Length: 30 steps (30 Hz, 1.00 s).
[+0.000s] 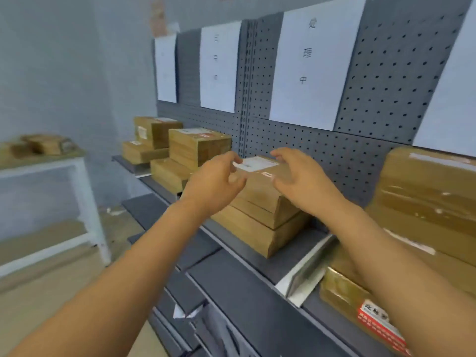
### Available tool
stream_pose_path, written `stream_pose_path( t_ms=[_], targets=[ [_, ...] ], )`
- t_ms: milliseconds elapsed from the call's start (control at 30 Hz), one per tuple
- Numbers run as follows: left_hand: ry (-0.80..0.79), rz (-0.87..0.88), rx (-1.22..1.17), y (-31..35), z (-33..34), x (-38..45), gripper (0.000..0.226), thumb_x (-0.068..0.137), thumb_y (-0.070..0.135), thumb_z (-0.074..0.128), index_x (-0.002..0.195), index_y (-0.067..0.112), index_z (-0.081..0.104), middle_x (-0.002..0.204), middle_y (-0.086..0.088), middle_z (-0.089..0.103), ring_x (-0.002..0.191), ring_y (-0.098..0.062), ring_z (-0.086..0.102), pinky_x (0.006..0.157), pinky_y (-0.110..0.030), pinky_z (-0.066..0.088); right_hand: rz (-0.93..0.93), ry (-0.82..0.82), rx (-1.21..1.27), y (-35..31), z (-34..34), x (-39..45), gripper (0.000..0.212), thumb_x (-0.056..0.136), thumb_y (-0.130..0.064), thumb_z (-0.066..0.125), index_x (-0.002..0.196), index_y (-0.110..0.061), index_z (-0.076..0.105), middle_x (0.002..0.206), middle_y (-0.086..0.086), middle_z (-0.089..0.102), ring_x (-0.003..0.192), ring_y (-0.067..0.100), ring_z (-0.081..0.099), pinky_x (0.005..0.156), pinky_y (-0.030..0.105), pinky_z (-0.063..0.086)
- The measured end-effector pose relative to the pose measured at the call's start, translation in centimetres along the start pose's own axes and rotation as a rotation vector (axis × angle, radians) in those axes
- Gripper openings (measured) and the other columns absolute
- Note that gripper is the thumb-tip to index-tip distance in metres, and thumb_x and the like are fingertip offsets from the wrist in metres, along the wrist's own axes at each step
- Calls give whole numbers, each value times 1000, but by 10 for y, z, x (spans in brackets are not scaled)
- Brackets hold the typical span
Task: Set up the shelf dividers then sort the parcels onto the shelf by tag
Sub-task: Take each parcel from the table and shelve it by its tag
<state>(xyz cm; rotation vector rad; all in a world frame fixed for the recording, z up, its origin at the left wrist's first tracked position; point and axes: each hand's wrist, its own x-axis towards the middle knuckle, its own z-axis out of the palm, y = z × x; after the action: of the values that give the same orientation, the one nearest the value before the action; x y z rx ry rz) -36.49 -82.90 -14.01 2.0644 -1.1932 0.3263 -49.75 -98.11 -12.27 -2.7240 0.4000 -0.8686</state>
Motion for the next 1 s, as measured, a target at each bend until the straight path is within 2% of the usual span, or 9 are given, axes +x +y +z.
stream_pose_path(
  t_ms=[133, 267, 367, 467, 567, 667, 867, 1000],
  targets=[
    [-84, -151, 473, -79, -57, -55, 40, 97, 37, 53, 133, 18, 49, 128, -7, 60, 109, -31, 59, 85, -42, 51, -123, -181, 16, -55, 70, 15, 55, 94, -27, 60, 146, -25, 43, 148, 3, 47, 134, 25, 44, 108, 42, 40],
    [-108, -295, 673, -148, -114, -101, 40, 99, 37, 48, 135, 20, 46, 131, -6, 56, 117, -30, 54, 89, -40, 46, -185, -225, 52, -120, 131, 32, 52, 96, -28, 59, 145, -20, 45, 141, 5, 54, 127, 26, 51, 104, 41, 43],
    [-97, -357, 753, -199, -153, -124, 37, 100, 34, 46, 134, 19, 46, 125, -5, 58, 114, -28, 54, 91, -40, 46, -274, -226, 10, -170, 175, 48, 51, 97, -28, 57, 145, -18, 45, 140, 5, 55, 127, 28, 50, 104, 40, 41],
    [-94, -396, 800, -252, -190, -142, 38, 99, 36, 47, 132, 19, 47, 121, -5, 58, 111, -28, 55, 91, -39, 46, -370, -230, -57, -223, 223, 67, 41, 97, -26, 53, 138, -18, 48, 127, 3, 57, 122, 30, 51, 96, 38, 39],
    [-103, -442, 828, -307, -229, -159, 39, 99, 37, 47, 133, 19, 46, 124, -4, 58, 113, -27, 55, 92, -39, 44, -434, -243, -119, -273, 270, 90, 43, 100, -28, 50, 142, -19, 45, 133, 4, 56, 125, 28, 49, 103, 40, 38],
    [-115, -494, 836, -357, -267, -176, 39, 98, 35, 48, 134, 19, 46, 126, -4, 57, 114, -27, 54, 93, -38, 44, -451, -259, -109, -318, 311, 109, 41, 101, -33, 49, 140, -20, 46, 131, 3, 58, 122, 27, 50, 101, 39, 38],
    [-88, -581, 836, -445, -328, -195, 44, 98, 38, 49, 138, 19, 44, 127, -5, 57, 115, -27, 54, 92, -39, 45, -481, -334, -30, -402, 386, 155, 45, 100, -30, 52, 144, -21, 45, 132, 4, 57, 121, 26, 50, 100, 35, 34],
    [-82, -657, 836, -512, -349, -201, 42, 98, 38, 49, 136, 20, 45, 127, -5, 58, 114, -27, 55, 90, -39, 44, -543, -396, -14, -455, 443, 191, 49, 99, -29, 52, 146, -21, 43, 139, 3, 53, 126, 26, 48, 106, 37, 35]
  ],
)
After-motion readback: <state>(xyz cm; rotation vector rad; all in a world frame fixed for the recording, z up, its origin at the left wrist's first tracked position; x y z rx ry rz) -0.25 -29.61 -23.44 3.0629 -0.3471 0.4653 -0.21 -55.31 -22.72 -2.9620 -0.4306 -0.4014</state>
